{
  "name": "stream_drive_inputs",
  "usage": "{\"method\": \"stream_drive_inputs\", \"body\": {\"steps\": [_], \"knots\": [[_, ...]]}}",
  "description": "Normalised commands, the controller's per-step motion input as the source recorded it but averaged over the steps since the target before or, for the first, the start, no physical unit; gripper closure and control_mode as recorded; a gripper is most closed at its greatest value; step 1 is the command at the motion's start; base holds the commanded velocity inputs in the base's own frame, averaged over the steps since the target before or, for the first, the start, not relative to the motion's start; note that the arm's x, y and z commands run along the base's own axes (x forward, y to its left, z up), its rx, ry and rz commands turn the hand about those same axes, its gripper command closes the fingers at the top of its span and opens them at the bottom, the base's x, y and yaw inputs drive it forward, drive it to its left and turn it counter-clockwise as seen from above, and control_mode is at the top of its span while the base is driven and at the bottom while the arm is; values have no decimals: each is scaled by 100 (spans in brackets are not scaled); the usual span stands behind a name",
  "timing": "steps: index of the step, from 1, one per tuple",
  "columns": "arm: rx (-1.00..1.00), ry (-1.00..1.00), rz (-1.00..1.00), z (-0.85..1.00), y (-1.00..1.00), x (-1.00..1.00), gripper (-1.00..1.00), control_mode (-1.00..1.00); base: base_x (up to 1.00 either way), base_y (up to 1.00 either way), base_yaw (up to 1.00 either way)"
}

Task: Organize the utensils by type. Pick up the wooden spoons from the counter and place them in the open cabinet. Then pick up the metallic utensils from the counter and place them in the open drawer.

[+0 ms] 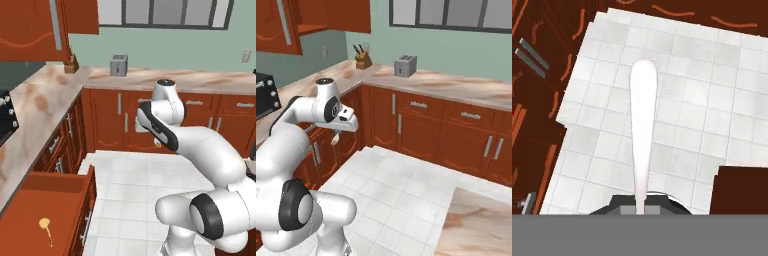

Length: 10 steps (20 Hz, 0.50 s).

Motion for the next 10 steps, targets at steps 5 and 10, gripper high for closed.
{"method": "stream_drive_inputs", "body": {"steps": [5, 10], "knots": [[0, 0, 0, 0, 0, 0, 100, 100, 89, -7, 47], [0, 0, 0, 0, 0, 0, 100, 100, 65, -12, 81]]}}
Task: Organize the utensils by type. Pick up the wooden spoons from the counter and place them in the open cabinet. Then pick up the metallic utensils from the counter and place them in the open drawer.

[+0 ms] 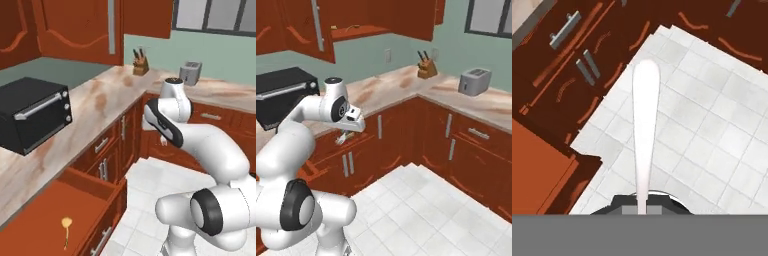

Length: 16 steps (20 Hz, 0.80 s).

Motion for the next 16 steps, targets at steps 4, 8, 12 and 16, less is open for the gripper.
{"method": "stream_drive_inputs", "body": {"steps": [4, 8, 12, 16], "knots": [[0, 0, 0, 0, 0, 0, 100, 100, 52, -20, 88], [0, 0, 0, 0, 0, 0, 100, 100, 17, -32, 91], [0, 0, 0, 0, 0, 0, 100, 100, -29, -40, 91], [0, 0, 0, 0, 0, 0, 100, 100, -25, -54, 78]]}}
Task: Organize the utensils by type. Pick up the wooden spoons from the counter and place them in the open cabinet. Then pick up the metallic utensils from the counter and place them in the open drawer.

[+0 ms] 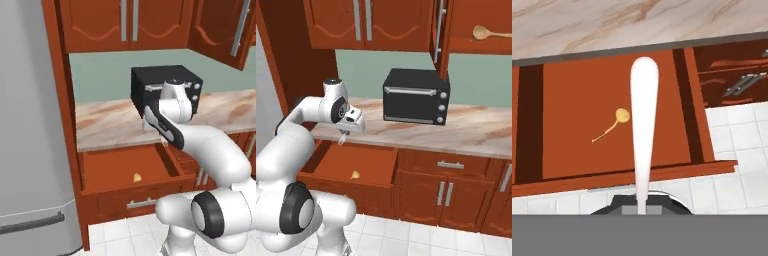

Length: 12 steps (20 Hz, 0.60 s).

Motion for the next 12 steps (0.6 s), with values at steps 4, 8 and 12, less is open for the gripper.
{"method": "stream_drive_inputs", "body": {"steps": [4, 8, 12], "knots": [[0, 0, 0, 0, 0, 0, 100, 100, -17, -66, 64], [0, 0, 0, 0, 0, 0, 100, 100, -30, -75, 56], [0, 0, 0, 0, 0, 0, 100, 100, -55, -59, 53]]}}
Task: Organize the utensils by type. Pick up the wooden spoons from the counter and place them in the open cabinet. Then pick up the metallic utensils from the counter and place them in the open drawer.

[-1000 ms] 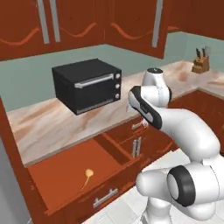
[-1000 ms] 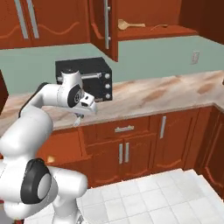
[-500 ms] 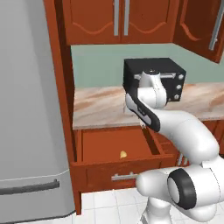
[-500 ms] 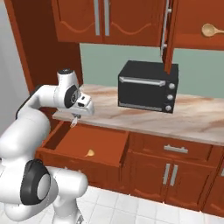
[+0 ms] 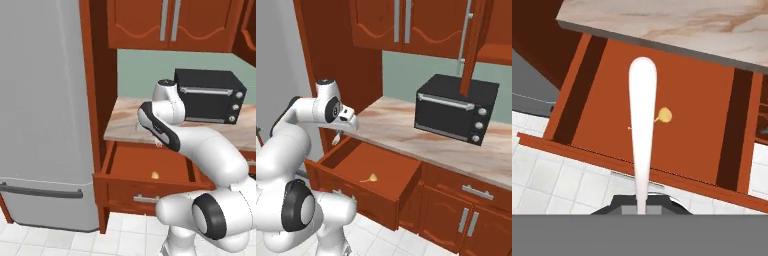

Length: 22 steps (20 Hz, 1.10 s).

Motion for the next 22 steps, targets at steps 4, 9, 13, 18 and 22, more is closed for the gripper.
{"method": "stream_drive_inputs", "body": {"steps": [4, 9, 13, 18, 22], "knots": [[0, 0, 0, 0, 0, 0, 100, 100, -59, -49, 57], [0, 0, 0, 0, 0, 0, 100, 100, -56, -59, 37], [0, 0, 0, 0, 0, 0, 100, 100, 6, -55, 33], [0, 0, 0, 0, 0, 0, 100, 100, 2, -54, 61], [0, 0, 0, 0, 0, 0, 100, 100, -8, -49, 73]]}}
